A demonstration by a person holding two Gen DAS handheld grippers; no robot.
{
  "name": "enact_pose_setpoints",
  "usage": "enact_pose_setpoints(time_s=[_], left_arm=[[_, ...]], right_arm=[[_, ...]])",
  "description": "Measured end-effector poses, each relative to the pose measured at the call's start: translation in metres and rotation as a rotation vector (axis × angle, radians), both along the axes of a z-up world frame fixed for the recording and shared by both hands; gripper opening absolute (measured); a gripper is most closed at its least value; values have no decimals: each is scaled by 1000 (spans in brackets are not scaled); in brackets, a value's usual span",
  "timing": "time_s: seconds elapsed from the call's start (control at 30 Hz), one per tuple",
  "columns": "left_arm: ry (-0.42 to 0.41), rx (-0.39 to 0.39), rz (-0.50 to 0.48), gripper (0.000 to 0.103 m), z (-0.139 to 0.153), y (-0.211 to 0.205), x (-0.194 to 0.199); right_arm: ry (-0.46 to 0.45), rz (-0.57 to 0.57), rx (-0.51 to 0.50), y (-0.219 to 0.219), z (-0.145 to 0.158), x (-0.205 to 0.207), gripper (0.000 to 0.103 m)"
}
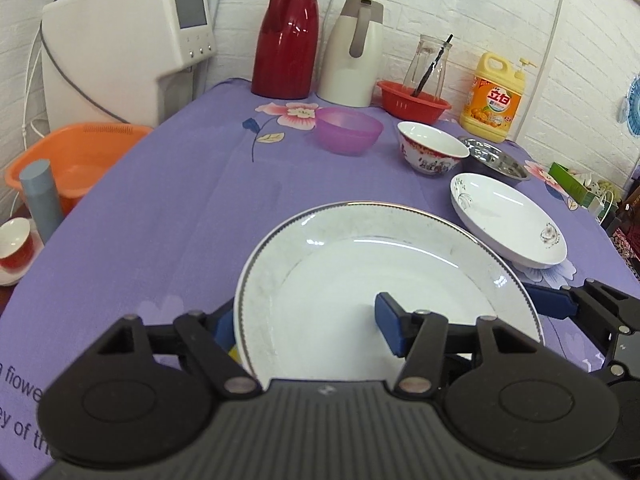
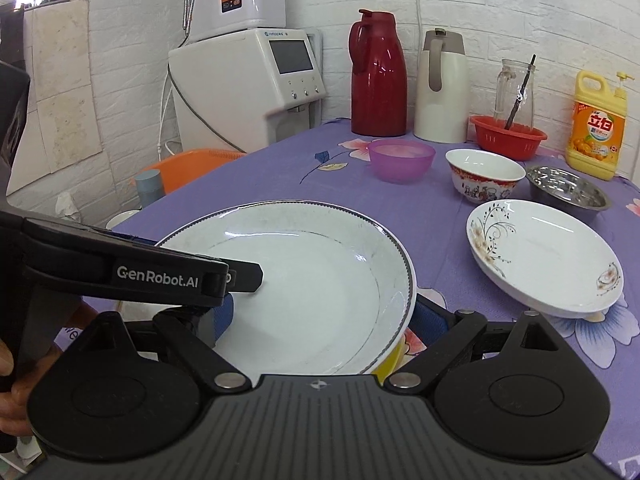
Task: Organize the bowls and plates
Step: 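Lift the plain white plate with the left gripper and lower it onto the yellow plate, then open the left gripper and move it to the floral-print white plate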
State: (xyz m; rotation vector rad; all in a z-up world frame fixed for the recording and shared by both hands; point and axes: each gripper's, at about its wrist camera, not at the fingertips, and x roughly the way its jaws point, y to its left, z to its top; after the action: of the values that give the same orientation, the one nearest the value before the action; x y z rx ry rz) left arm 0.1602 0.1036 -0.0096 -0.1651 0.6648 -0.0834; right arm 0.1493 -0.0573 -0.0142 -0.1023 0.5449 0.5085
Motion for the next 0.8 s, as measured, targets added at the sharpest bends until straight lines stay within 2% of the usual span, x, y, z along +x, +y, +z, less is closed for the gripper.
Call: enact_pose_setpoints(time_s=[0.3,0.5,0.57,0.67,0.8], left_arm=[[31,-22,-11,61,-13,4,1],[-36,30,-13,70,-2,-2,-4],[-55,21,-2,70,5,1,-6],[-68,-1,8,70,12,6,-7],[-57,-9,6,70,14,0,-2]], right_arm=[[49,0,7,-1,-14,-5,103],[48,1,-29,-2,-16,-2,103],[34,-2,-14,-6,-15,-4,103],[-38,-51,46,-19,-4,-9,103],[-79,-107,85,-36,6,-4,103]])
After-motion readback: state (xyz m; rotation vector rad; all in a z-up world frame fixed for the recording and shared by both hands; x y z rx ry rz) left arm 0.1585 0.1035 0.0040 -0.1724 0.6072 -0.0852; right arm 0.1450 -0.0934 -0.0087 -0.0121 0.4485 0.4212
